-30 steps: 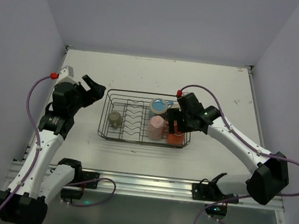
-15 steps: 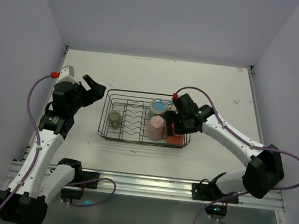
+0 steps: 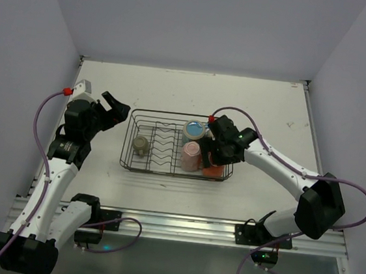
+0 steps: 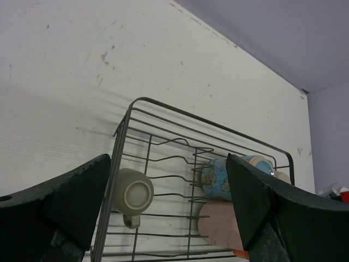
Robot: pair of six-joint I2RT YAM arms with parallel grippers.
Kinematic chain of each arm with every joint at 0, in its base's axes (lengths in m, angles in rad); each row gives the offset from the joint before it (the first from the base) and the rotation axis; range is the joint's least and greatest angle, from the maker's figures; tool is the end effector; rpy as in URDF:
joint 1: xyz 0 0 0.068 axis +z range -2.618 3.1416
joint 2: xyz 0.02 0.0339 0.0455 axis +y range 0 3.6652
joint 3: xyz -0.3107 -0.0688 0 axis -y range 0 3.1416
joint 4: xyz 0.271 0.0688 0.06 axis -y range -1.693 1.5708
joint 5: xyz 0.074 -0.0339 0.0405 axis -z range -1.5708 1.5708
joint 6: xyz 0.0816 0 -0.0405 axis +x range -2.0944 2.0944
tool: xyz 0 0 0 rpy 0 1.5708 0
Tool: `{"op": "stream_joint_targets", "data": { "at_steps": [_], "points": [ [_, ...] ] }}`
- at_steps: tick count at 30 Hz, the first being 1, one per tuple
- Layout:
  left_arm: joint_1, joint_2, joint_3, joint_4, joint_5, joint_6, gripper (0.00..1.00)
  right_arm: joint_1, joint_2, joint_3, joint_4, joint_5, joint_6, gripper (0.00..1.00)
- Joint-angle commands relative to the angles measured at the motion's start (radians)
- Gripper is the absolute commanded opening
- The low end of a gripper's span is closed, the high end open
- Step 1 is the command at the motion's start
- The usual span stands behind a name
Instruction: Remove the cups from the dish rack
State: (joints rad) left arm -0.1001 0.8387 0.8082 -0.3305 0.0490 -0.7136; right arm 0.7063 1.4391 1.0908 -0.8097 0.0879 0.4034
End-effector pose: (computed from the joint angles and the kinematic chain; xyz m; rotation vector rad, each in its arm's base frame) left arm 0.2289 -0.0270 0.3414 -0.5649 1.8944 -0.5852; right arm 0.2456 0.2001 0.2432 -0.3882 2.7107 0.1997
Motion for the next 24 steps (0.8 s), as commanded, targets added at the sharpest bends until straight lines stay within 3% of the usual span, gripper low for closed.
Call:
{"op": "stream_joint_targets", "data": {
  "at_steps": [1,8,15,24],
  "points": [
    [0.005,-0.006,0.031,0.010,0.023,0.022,0.90,0.004,0.010,0.050,-0.020,0.029,0.005,0.87],
    [0.005,-0.001,0.023,0.015,0.031,0.020,0.90,0.012,0.026,0.086,-0.017,0.050,0.017,0.87],
    [0.005,-0.003,0.025,0.015,0.031,0.025,0.90,0.024,0.070,0.109,-0.032,0.065,0.028,0.78],
    [0.005,0.007,0.017,0.021,0.035,0.026,0.91,0.039,0.057,0.077,-0.040,0.092,0.041,0.81]
  ]
}}
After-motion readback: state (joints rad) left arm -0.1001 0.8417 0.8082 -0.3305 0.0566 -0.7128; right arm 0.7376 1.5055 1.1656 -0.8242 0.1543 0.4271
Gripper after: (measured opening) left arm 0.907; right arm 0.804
